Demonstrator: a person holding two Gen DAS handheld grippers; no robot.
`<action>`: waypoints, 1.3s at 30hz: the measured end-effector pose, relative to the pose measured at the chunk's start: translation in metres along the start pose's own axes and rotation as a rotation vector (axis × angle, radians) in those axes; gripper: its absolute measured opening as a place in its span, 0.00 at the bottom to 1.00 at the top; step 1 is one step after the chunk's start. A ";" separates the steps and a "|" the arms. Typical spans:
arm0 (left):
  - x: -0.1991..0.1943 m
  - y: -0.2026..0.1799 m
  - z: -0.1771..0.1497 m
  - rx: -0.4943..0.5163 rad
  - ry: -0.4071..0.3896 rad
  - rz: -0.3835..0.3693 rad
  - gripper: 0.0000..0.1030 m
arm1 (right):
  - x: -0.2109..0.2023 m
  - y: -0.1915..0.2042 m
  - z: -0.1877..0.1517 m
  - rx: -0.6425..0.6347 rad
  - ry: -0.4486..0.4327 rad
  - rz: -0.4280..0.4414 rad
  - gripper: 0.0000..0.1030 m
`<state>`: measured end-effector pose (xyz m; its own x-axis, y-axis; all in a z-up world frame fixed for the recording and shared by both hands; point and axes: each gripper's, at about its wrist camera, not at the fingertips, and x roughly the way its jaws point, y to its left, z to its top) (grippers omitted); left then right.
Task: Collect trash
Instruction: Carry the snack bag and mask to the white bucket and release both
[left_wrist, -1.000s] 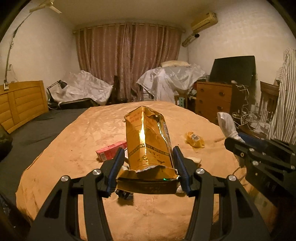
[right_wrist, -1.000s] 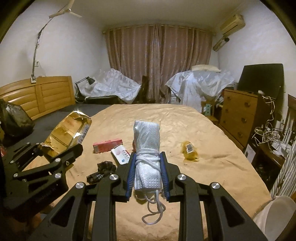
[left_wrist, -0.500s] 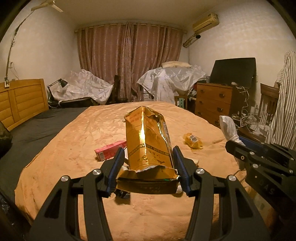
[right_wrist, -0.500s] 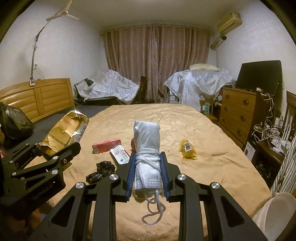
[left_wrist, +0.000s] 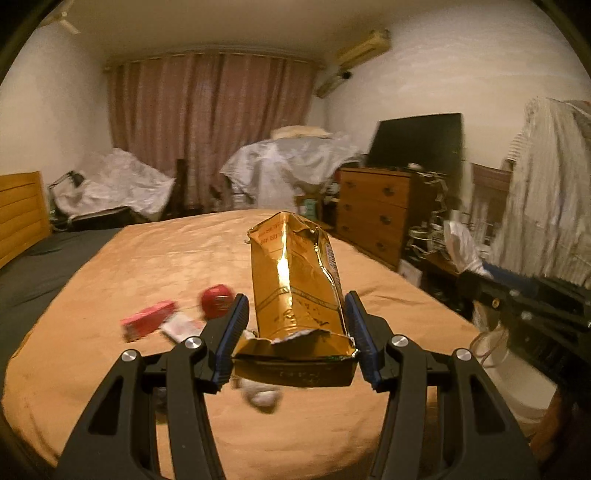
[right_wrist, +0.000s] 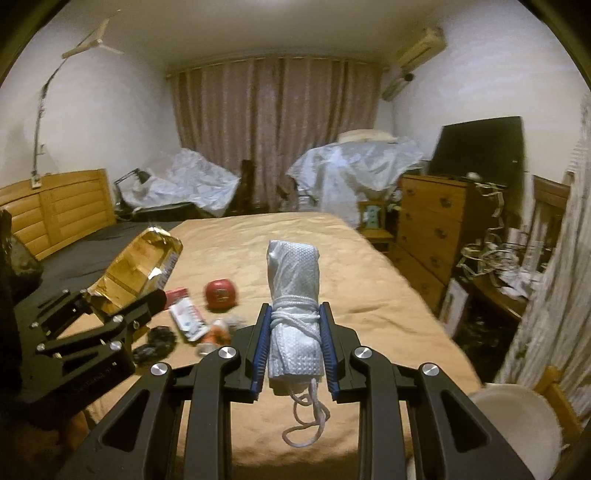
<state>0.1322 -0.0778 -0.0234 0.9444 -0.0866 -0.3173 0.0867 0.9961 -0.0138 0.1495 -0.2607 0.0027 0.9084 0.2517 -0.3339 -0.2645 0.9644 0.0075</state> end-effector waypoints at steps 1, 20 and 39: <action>0.003 -0.009 0.000 0.006 0.007 -0.023 0.50 | -0.007 -0.011 0.001 0.006 0.001 -0.021 0.26; 0.051 -0.197 -0.008 0.147 0.176 -0.438 0.50 | -0.091 -0.241 -0.039 0.166 0.183 -0.298 0.26; 0.115 -0.272 -0.059 0.222 0.499 -0.572 0.50 | -0.032 -0.353 -0.108 0.370 0.514 -0.220 0.26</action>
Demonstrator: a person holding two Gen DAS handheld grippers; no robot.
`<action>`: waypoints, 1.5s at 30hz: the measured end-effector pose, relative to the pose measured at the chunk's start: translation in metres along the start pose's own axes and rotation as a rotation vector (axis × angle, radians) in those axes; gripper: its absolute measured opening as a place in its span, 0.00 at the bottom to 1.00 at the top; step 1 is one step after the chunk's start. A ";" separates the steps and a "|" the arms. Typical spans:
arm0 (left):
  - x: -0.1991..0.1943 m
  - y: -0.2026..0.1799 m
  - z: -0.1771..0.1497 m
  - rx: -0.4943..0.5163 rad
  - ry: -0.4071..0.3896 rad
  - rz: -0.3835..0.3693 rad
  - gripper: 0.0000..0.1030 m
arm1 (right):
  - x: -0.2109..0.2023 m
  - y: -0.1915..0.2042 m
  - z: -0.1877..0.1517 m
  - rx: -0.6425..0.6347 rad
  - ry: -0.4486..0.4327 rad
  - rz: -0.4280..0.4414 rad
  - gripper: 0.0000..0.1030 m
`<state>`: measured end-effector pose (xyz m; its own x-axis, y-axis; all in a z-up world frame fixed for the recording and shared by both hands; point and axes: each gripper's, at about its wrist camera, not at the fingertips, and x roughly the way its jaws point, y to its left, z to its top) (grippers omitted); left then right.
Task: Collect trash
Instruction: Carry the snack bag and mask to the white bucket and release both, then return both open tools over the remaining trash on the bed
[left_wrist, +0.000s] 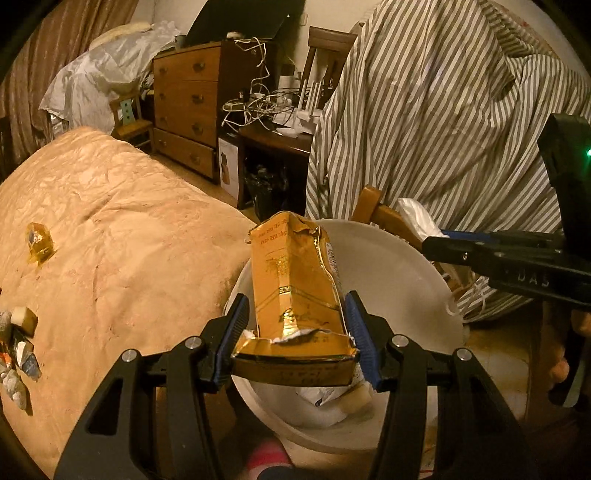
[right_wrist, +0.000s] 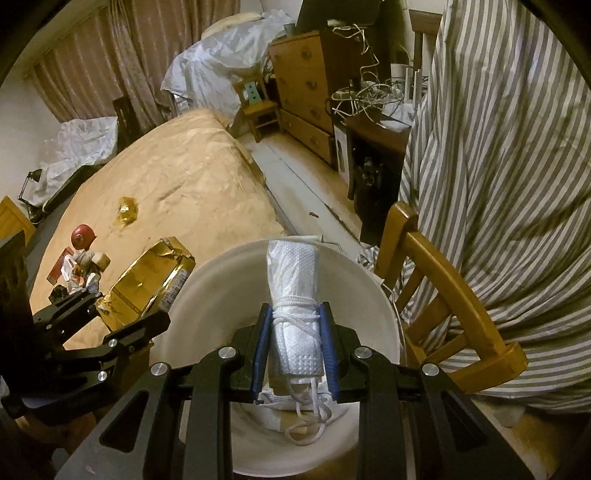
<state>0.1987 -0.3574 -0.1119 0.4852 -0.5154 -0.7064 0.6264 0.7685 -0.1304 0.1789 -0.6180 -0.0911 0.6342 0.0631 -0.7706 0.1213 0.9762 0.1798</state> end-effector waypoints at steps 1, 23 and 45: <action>-0.001 0.000 0.001 0.002 -0.001 0.001 0.50 | -0.001 0.005 -0.002 -0.001 0.002 0.001 0.26; -0.006 0.001 0.000 0.009 -0.020 0.022 0.68 | -0.013 0.007 -0.007 0.038 -0.055 0.003 0.44; -0.137 0.197 -0.092 -0.283 -0.117 0.295 0.68 | -0.008 0.259 -0.007 -0.287 -0.171 0.352 0.57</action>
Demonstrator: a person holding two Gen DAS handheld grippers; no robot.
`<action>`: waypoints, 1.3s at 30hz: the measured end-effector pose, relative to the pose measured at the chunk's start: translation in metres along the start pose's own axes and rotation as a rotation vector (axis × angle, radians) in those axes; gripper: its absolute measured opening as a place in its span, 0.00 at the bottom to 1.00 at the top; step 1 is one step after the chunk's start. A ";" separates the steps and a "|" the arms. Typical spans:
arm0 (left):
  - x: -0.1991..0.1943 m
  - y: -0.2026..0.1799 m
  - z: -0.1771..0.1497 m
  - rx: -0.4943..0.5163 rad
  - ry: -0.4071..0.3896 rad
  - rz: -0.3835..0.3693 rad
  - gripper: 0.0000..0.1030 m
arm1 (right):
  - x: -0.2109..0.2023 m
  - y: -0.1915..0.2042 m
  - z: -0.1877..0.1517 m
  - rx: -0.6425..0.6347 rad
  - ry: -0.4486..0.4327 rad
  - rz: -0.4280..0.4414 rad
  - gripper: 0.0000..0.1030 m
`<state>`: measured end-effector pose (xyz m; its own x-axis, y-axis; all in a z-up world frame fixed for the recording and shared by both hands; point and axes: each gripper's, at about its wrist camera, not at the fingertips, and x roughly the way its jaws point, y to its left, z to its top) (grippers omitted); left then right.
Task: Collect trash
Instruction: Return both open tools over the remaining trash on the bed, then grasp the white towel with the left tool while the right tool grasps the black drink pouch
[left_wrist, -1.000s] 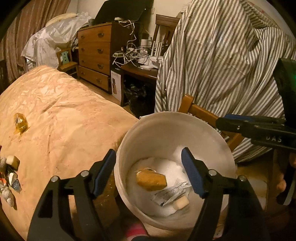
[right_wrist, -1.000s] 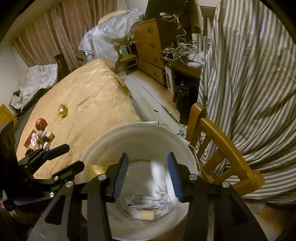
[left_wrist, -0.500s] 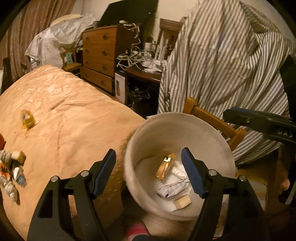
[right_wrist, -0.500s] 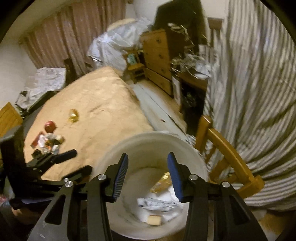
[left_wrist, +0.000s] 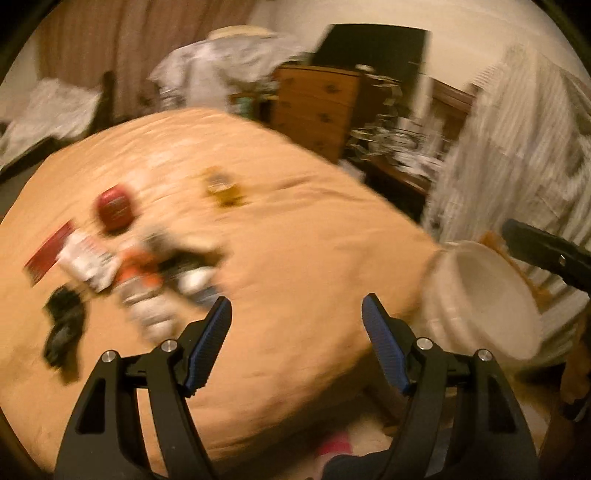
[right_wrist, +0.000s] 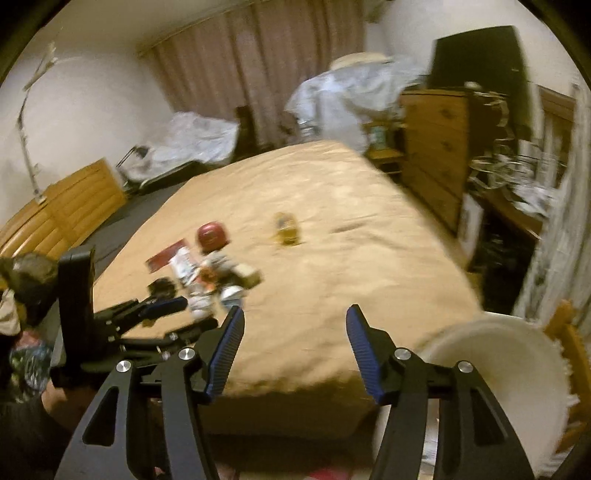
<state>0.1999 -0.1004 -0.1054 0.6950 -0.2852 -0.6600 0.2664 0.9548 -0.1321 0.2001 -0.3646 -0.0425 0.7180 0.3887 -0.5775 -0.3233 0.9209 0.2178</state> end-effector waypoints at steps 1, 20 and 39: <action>-0.003 0.023 -0.005 -0.027 0.001 0.037 0.68 | 0.012 0.012 0.001 -0.009 0.013 0.024 0.58; 0.011 0.167 -0.032 -0.189 0.087 0.079 0.68 | 0.162 0.087 -0.019 -0.058 0.214 0.146 0.59; 0.054 0.157 -0.036 -0.225 0.135 0.009 0.46 | 0.240 0.085 0.001 -0.170 0.285 0.180 0.59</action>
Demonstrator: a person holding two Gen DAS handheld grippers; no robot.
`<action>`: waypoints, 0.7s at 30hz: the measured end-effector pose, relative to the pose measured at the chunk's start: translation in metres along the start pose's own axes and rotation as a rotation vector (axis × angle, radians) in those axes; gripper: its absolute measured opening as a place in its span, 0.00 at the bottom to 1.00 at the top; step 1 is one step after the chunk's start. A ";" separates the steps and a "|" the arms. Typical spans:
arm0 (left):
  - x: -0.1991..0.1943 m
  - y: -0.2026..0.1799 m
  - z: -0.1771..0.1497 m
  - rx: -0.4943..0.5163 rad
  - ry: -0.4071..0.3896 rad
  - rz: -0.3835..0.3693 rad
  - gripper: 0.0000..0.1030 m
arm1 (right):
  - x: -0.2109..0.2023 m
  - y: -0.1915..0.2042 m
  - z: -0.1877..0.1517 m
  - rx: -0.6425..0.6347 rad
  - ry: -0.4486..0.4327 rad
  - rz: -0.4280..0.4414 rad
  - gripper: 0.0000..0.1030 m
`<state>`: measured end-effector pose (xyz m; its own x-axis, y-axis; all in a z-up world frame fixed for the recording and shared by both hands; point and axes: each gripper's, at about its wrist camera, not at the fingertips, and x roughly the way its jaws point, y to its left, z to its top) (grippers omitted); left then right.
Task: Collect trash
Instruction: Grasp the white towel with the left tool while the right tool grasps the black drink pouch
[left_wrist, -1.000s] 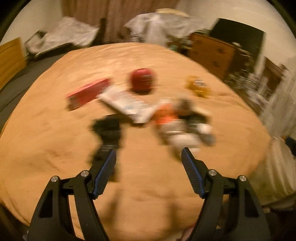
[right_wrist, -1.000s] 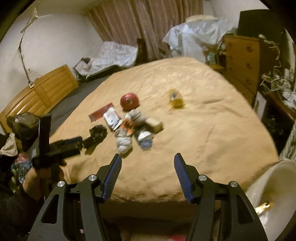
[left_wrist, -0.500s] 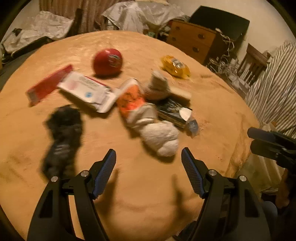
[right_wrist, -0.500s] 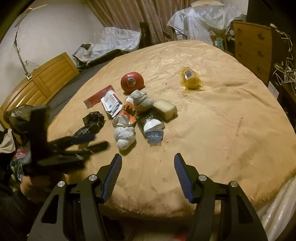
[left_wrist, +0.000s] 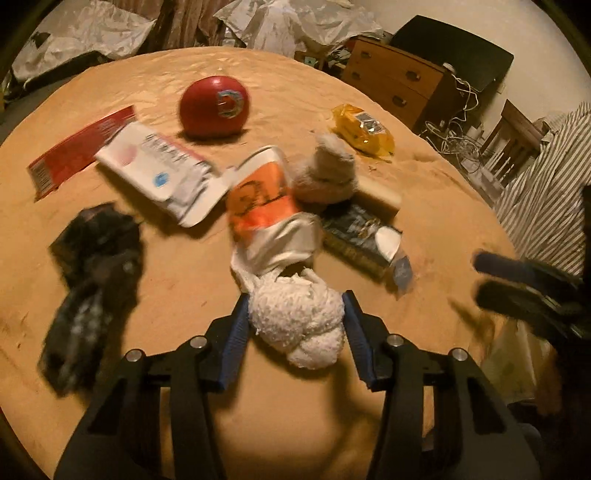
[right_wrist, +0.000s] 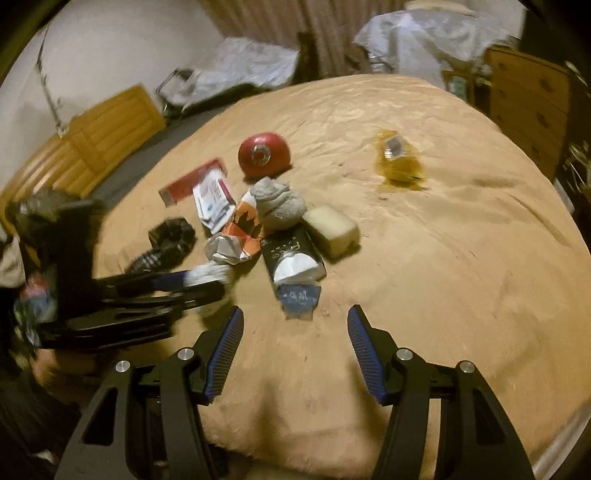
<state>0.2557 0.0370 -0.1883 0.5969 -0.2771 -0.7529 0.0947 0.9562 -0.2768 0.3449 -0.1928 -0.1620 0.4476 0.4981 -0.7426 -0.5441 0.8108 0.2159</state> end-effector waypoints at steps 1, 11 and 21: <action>-0.004 0.006 -0.004 -0.006 0.006 -0.001 0.46 | 0.006 0.001 0.003 -0.019 0.013 0.000 0.59; 0.003 0.011 -0.011 0.002 0.021 0.014 0.54 | 0.073 0.019 0.043 -0.201 0.108 -0.044 0.65; 0.011 0.002 -0.007 0.014 -0.007 0.055 0.53 | 0.099 0.031 0.043 -0.223 0.120 -0.125 0.44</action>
<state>0.2570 0.0350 -0.2017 0.6068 -0.2238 -0.7627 0.0730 0.9712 -0.2269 0.4029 -0.1056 -0.2021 0.4413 0.3478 -0.8272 -0.6384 0.7695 -0.0170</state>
